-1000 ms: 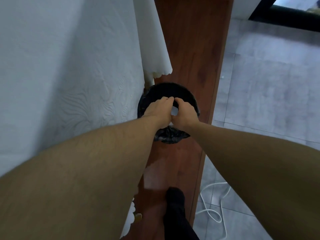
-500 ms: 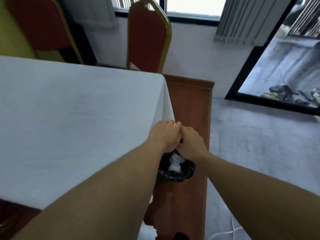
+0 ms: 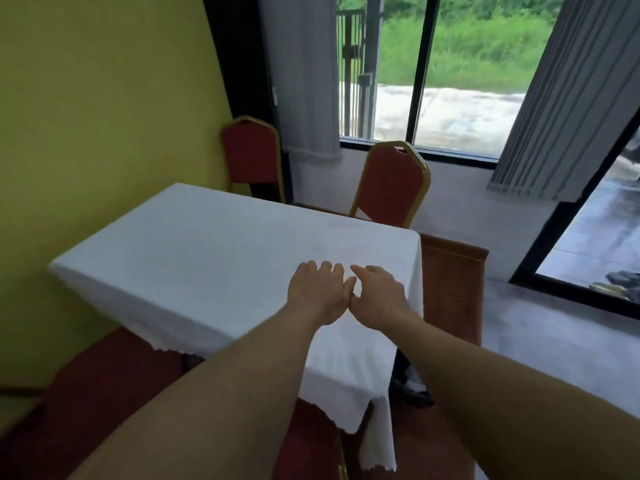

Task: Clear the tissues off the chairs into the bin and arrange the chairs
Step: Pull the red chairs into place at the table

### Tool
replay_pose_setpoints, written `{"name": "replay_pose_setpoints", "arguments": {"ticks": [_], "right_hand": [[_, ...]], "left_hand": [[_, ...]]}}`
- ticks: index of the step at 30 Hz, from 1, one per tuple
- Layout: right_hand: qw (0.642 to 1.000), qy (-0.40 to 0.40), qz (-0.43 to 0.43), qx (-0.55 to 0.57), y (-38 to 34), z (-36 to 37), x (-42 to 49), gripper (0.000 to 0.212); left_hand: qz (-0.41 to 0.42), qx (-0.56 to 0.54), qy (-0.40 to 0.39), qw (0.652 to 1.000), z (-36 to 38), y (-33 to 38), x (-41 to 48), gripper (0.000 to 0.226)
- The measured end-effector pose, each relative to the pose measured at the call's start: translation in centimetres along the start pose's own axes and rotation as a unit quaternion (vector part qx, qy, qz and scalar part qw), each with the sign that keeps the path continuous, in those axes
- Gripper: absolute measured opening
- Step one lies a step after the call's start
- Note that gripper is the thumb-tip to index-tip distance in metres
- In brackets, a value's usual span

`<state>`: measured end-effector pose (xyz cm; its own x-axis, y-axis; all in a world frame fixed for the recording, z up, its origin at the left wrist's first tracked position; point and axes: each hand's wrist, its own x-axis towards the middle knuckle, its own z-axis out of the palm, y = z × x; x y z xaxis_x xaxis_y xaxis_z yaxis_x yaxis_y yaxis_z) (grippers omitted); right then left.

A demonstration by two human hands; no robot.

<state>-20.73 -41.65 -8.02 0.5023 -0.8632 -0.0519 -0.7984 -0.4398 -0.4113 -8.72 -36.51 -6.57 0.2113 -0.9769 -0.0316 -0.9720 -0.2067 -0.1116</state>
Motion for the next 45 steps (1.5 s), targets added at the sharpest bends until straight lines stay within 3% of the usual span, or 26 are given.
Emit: {"name": "replay_pose_setpoints", "arguments": {"ticks": [11,20,27,31,35,45], "right_hand": [[0.986,-0.076,-0.129,-0.067,-11.7,2.0,-3.9,0.065],[0.97,-0.127,-0.191,-0.08,-18.4,5.4,-6.2,0.065],[0.974,-0.124,-0.168,-0.083,-24.5,8.9,-7.5,0.068],[0.98,-0.119,-0.133,-0.083,-28.0,11.5,-8.2,0.072],[0.984,-0.117,-0.114,-0.077,-31.3,14.0,-9.1,0.069],[0.987,-0.118,-0.079,-0.075,-34.0,16.2,-10.5,0.064]], "left_hand": [[-0.156,-0.022,-0.054,0.986,-2.0,-9.5,-11.6,0.069],[-0.223,-0.05,-0.069,0.971,-0.1,-14.5,-17.7,0.068],[-0.195,-0.045,-0.06,0.978,2.3,-21.8,-20.5,0.072],[-0.161,-0.057,-0.06,0.984,4.2,-26.5,-22.2,0.088],[-0.174,-0.081,-0.069,0.979,5.0,-29.6,-24.4,0.068],[-0.141,-0.066,-0.083,0.984,4.5,-33.0,-24.7,0.069]]}}
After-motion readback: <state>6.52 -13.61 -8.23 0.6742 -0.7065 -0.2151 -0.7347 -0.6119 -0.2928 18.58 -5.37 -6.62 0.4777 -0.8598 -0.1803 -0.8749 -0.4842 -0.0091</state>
